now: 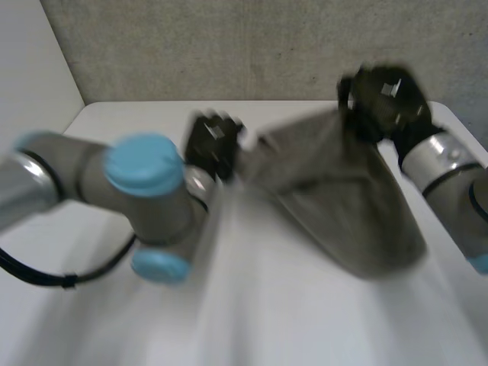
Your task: Fold the towel.
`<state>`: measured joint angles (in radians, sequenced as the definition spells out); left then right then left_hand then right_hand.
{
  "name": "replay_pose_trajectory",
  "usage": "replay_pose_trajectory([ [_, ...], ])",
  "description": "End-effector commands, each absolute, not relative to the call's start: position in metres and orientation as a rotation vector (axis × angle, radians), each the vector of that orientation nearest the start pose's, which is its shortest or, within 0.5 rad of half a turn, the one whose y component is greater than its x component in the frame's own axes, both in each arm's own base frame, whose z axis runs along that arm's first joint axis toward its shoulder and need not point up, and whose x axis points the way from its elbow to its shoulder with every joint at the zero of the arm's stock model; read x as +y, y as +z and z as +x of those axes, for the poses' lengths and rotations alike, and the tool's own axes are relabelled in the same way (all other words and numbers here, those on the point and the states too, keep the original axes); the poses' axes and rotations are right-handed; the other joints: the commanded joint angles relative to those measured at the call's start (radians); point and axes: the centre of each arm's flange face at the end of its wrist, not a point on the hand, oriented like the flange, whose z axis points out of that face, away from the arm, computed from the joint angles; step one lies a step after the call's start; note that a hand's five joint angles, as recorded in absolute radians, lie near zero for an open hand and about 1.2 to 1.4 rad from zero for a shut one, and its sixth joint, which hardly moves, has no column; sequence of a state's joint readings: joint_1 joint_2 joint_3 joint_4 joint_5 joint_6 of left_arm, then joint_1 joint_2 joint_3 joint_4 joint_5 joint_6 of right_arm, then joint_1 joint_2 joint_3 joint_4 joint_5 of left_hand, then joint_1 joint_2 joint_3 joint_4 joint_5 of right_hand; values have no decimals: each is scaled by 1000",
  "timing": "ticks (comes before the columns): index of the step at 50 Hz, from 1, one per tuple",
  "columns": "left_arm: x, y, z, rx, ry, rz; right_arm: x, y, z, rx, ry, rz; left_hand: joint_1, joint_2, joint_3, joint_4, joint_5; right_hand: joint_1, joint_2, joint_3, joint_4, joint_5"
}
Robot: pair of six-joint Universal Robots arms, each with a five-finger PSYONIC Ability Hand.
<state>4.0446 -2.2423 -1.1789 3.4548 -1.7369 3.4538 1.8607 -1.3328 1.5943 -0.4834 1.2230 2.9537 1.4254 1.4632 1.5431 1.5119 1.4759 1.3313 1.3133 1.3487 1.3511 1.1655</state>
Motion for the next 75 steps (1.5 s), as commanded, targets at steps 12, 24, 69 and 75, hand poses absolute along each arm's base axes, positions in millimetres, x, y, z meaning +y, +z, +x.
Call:
replay_pose_trajectory([
  [12, -258, 286, -322, 1987, -2576, 814, -252, 249, 286, 1832, -1858, -723, -29, -67, -147, -116, -254, 65, 83, 48, 45, 56],
  [24, -237, 200, -283, 2266, -2121, 988, -197, 169, 272, 2118, -1370, -1308, -29, -67, -147, -116, -254, -88, -70, -105, -108, -97],
  [69, -133, 162, -244, 2415, -1849, 1193, -235, 152, 399, 1754, -1399, -1308, -29, -67, -147, -116, -254, -715, -697, -733, -735, -724],
  [75, -134, 161, -245, 2415, -1851, 1189, -233, 140, 399, 1791, -1335, -1321, -29, -67, -147, -116, -254, -384, -365, -401, -403, -392],
])
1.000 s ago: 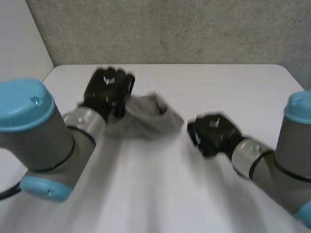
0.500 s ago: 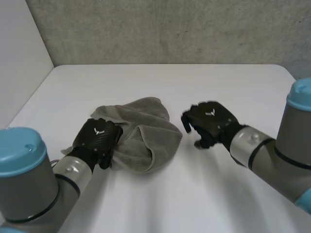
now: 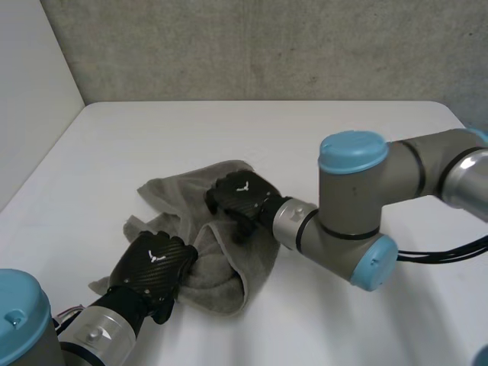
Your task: Fold the towel.
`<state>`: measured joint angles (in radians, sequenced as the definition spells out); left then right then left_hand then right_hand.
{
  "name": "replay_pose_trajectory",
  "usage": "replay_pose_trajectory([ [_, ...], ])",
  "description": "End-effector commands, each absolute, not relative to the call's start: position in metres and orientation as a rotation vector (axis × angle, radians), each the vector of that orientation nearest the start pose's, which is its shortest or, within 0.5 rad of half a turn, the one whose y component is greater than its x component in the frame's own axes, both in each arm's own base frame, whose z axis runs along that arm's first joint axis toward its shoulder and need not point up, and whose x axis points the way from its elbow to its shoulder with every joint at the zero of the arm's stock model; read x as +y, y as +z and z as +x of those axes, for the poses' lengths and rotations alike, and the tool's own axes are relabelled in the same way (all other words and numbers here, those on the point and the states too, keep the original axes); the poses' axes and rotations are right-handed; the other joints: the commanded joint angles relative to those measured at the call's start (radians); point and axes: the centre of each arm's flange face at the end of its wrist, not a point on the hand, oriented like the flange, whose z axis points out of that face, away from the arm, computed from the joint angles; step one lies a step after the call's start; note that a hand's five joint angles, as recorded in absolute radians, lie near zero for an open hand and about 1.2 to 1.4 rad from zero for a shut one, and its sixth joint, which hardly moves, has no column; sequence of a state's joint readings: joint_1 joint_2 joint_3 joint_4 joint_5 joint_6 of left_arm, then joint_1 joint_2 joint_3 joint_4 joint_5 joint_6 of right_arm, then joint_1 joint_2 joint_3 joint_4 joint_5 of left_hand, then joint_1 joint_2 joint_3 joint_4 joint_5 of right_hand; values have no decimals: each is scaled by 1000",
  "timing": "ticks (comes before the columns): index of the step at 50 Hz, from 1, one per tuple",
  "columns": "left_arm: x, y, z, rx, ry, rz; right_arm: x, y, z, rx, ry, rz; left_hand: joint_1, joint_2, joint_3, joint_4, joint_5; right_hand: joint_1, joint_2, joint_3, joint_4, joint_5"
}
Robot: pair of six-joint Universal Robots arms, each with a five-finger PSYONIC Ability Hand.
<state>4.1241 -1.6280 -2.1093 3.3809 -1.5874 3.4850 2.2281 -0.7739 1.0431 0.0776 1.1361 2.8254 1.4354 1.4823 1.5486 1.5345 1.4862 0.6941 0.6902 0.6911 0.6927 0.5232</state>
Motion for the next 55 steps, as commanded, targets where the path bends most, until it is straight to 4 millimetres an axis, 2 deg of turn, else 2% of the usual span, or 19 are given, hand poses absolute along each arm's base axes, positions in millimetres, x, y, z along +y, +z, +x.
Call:
replay_pose_trajectory([
  [1, -135, 162, -245, 2411, -1855, 1191, -233, 140, 398, 1792, -1328, -1322, -39, -86, -152, -138, -265, 257, 261, 260, 258, 253],
  [5, -136, 163, -246, 2409, -1864, 1185, -229, 141, 397, 1797, -1296, -1333, -39, -86, -152, -138, -265, 298, 302, 301, 299, 294],
  [7, -137, 163, -246, 2404, -1870, 1185, -228, 140, 395, 1806, -1281, -1335, -39, -86, -152, -138, -265, 700, 704, 703, 701, 696],
  [13, -139, 162, -247, 2405, -1865, 1185, -233, 151, 393, 1822, -1320, -1298, -39, -86, -152, -138, -265, 702, 706, 705, 704, 699],
  [15, -141, 160, -247, 2412, -1853, 1179, -244, 180, 391, 1828, -1473, -1172, -39, -86, -152, -138, -265, 702, 706, 705, 704, 699],
  [16, -141, 160, -247, 2412, -1853, 1179, -244, 181, 391, 1828, -1474, -1171, -39, -86, -152, -138, -265, 702, 706, 705, 704, 699],
  [18, -144, 160, -247, 2412, -1853, 1169, -268, 210, 373, 1866, -1727, -896, -39, -86, -152, -138, -265, 702, 706, 705, 704, 699],
  [24, -155, 163, -244, 2402, -1870, 1114, -278, 239, 331, 1921, -1960, -719, -39, -86, -152, -138, -265, 702, 706, 705, 704, 699],
  [27, -160, 165, -243, 2393, -1885, 1089, -262, 231, 317, 1986, -1960, -855, -39, -86, -152, -138, -265, 702, 706, 705, 704, 699],
  [29, -162, 166, -244, 2385, -1894, 1085, -244, 206, 302, 2084, -1909, -1062, -39, -86, -152, -138, -265, 702, 706, 705, 704, 699],
  [33, -164, 167, -245, 2381, -1901, 1086, -224, 183, 290, 2150, -1835, -1333, -39, -86, -152, -138, -265, 702, 706, 705, 704, 699],
  [35, -164, 165, -247, 2384, -1891, 1098, -199, 161, 276, 2205, -1618, -1597, -39, -86, -152, -138, -265, 702, 706, 705, 704, 699],
  [37, -164, 164, -247, 2386, -1890, 1099, -190, 156, 272, 2210, -1530, -1635, -39, -86, -152, -138, -265, 702, 706, 705, 704, 699],
  [39, -164, 162, -247, 2392, -1879, 1102, -188, 158, 273, 2191, -1508, -1622, -39, -86, -152, -138, -265, 702, 706, 705, 704, 699],
  [40, -163, 160, -247, 2399, -1867, 1108, -188, 162, 275, 2166, -1518, -1586, -39, -86, -152, -138, -265, 299, 303, 302, 301, 296],
  [41, -163, 160, -247, 2399, -1867, 1108, -188, 162, 275, 2165, -1518, -1585, -39, -86, -152, -138, -265, 295, 299, 298, 297, 292],
  [42, -162, 158, -247, 2404, -1859, 1112, -190, 168, 279, 2133, -1537, -1545, -39, -86, -152, -138, -265, -135, -131, -132, -134, -139],
  [52, -147, 153, -251, 2426, -1823, 1177, -223, 234, 319, 1842, -1703, -1186, -39, -86, -152, -138, -265, -136, -133, -133, -135, -140],
  [55, -142, 152, -252, 2428, -1822, 1195, -234, 230, 331, 1800, -1649, -1154, -39, -86, -152, -138, -265, -96, -92, -93, -94, -99],
])
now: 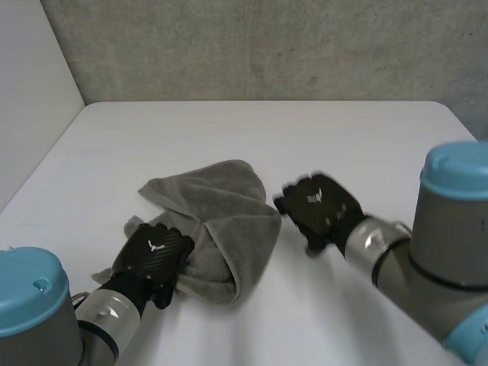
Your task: Fold the towel.
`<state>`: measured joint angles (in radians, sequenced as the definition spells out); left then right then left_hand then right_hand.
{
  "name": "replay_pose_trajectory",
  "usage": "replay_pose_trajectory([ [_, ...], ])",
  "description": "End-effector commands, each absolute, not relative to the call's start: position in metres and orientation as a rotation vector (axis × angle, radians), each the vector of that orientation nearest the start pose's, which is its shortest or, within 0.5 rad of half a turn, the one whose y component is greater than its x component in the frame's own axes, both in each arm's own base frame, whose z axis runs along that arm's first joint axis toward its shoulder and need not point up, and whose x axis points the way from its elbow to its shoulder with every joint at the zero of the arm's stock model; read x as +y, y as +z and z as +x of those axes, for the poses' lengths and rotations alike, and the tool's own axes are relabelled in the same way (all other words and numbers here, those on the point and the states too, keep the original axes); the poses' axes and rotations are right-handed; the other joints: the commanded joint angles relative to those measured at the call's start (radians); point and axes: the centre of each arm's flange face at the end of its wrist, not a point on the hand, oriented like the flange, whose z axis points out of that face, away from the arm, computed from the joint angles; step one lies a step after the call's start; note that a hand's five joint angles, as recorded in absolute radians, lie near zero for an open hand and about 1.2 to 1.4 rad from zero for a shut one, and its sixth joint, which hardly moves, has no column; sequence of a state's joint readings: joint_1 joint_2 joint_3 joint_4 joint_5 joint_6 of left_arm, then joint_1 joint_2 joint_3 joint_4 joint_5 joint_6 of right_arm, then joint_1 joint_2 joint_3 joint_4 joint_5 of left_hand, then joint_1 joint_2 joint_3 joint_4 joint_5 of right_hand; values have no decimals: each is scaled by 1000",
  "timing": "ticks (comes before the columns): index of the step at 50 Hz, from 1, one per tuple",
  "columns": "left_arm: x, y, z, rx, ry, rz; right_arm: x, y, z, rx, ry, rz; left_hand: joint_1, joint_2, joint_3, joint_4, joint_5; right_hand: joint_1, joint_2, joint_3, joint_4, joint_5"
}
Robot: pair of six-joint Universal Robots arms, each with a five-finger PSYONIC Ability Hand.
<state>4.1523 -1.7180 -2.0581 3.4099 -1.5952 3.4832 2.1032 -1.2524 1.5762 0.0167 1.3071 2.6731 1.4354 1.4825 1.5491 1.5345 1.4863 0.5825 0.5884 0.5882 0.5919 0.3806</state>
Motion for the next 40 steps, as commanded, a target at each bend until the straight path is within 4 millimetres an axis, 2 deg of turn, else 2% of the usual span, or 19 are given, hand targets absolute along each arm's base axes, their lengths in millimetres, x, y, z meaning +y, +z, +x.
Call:
replay_pose_trajectory([
  [1, -142, 152, -252, 2428, -1822, 1195, -234, 230, 332, 1800, -1649, -1154, -39, -86, -153, -138, -265, 16, 10, 11, 7, 44],
  [6, -132, 151, -253, 2430, -1815, 1236, -238, 204, 363, 1778, -1503, -1184, -39, -86, -153, -138, -265, 22, 16, 16, 13, 49],
  [12, -121, 149, -259, 2427, -1813, 1302, -234, 166, 380, 1835, -1335, -1226, -39, -86, -153, -138, -265, 66, 60, 60, 57, 93],
  [16, -120, 148, -260, 2427, -1812, 1310, -232, 150, 385, 1853, -1282, -1239, -39, -86, -153, -138, -265, 72, 66, 66, 63, 99],
  [19, -120, 148, -260, 2428, -1810, 1312, -234, 141, 387, 1873, -1271, -1240, -39, -86, -153, -138, -265, 148, 143, 143, 139, 176],
  [21, -120, 148, -260, 2426, -1817, 1310, -235, 139, 387, 1876, -1269, -1238, -39, -86, -153, -138, -265, 417, 411, 411, 407, 444],
  [22, -120, 148, -260, 2426, -1817, 1310, -235, 139, 387, 1876, -1269, -1238, -39, -86, -153, -138, -265, 418, 413, 413, 409, 446],
  [23, -121, 149, -260, 2425, -1819, 1310, -235, 142, 388, 1869, -1276, -1236, -39, -86, -153, -138, -265, 663, 657, 657, 653, 690],
  [24, -121, 149, -260, 2425, -1819, 1310, -235, 142, 388, 1869, -1276, -1236, -39, -86, -153, -138, -265, 665, 659, 659, 656, 692],
  [25, -121, 149, -260, 2425, -1819, 1310, -235, 146, 388, 1864, -1284, -1227, -39, -86, -153, -138, -265, 812, 806, 807, 803, 840],
  [27, -121, 149, -261, 2424, -1822, 1309, -236, 152, 388, 1861, -1297, -1199, -39, -86, -153, -138, -265, 814, 808, 808, 804, 841],
  [29, -123, 150, -261, 2419, -1833, 1306, -242, 179, 386, 1838, -1371, -1080, -39, -86, -153, -138, -265, 814, 808, 808, 804, 841],
  [30, -123, 150, -261, 2419, -1833, 1305, -242, 180, 386, 1838, -1372, -1079, -39, -86, -153, -138, -265, 814, 808, 808, 804, 841],
  [32, -124, 151, -262, 2417, -1839, 1299, -253, 205, 380, 1803, -1505, -922, -39, -86, -153, -138, -265, 814, 808, 808, 804, 841],
  [33, -126, 151, -262, 2414, -1844, 1291, -253, 205, 379, 1803, -1506, -922, -39, -86, -153, -138, -265, 814, 808, 808, 804, 841],
  [35, -128, 152, -262, 2410, -1855, 1285, -262, 212, 369, 1808, -1578, -835, -39, -86, -153, -138, -265, 814, 808, 808, 804, 841],
  [37, -134, 155, -265, 2398, -1878, 1270, -276, 226, 343, 1833, -1731, -692, -39, -86, -153, -138, -265, 814, 808, 808, 804, 841],
  [38, -134, 155, -265, 2398, -1878, 1270, -276, 226, 343, 1833, -1732, -691, -39, -86, -153, -138, -265, 814, 808, 808, 804, 841],
  [40, -147, 159, -266, 2387, -1901, 1222, -277, 238, 321, 1842, -1876, -576, -39, -86, -153, -138, -265, 814, 808, 808, 804, 841],
])
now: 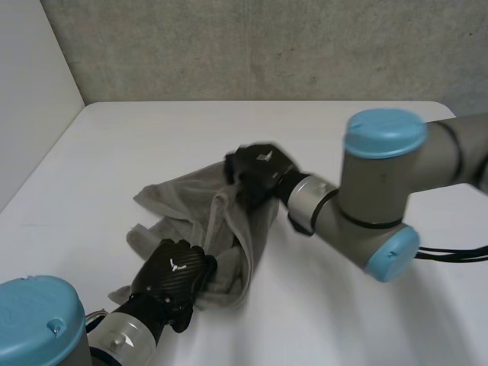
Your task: Fold the towel.
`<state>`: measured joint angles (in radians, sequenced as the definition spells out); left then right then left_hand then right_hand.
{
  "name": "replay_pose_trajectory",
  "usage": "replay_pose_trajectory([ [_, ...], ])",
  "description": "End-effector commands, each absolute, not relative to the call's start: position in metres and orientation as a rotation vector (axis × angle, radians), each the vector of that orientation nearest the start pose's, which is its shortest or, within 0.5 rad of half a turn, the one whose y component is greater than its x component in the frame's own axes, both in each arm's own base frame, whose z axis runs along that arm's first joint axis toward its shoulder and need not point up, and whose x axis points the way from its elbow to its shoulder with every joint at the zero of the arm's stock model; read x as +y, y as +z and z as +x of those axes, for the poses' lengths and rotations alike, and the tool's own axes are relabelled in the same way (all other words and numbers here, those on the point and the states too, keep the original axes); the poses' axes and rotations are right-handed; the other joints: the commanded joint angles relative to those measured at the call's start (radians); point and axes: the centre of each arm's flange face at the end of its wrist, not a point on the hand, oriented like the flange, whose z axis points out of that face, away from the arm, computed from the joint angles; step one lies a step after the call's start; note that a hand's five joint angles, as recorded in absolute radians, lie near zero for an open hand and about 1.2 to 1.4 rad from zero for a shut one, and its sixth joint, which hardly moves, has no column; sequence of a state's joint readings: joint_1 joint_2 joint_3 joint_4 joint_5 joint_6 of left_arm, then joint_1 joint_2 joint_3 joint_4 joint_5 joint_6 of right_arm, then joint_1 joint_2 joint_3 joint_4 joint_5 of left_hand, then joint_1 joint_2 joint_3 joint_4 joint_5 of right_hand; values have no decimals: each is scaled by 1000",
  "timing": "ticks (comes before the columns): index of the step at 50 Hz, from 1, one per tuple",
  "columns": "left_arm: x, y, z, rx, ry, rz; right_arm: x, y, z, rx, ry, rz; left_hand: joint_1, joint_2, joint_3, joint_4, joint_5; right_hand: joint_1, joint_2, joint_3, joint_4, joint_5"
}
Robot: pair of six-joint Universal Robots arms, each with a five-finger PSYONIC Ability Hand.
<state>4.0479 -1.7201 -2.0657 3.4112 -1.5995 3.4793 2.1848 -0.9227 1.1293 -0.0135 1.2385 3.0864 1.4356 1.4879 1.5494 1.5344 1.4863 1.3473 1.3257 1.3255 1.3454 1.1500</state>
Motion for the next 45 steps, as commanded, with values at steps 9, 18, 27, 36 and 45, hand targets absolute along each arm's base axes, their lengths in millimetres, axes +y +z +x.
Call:
replay_pose_trajectory([
  [9, -164, 165, -264, 2374, -1925, 1153, -253, 233, 269, 1910, -1990, -513, -39, -92, -153, -138, -265, 49, 71, 71, 51, 72],
  [18, -158, 158, -265, 2395, -1891, 1181, -232, 204, 265, 1941, -1743, -804, -39, -92, -153, -138, -265, -32, -11, -10, -30, -9],
  [27, -143, 150, -267, 2428, -1843, 1245, -241, 221, 281, 1887, -1674, -864, -39, -92, -153, -138, -265, -619, -598, -597, -617, -596],
  [36, -129, 148, -270, 2427, -1841, 1307, -233, 206, 324, 1881, -1507, -964, -51, -103, -165, -150, -276, -625, -604, -603, -623, -602],
  [45, -121, 159, -278, 2384, -1906, 1356, -215, 185, 336, 1950, -1403, -1018, -1160, -1212, -1274, -1259, -1385, -596, -574, -574, -594, -573],
])
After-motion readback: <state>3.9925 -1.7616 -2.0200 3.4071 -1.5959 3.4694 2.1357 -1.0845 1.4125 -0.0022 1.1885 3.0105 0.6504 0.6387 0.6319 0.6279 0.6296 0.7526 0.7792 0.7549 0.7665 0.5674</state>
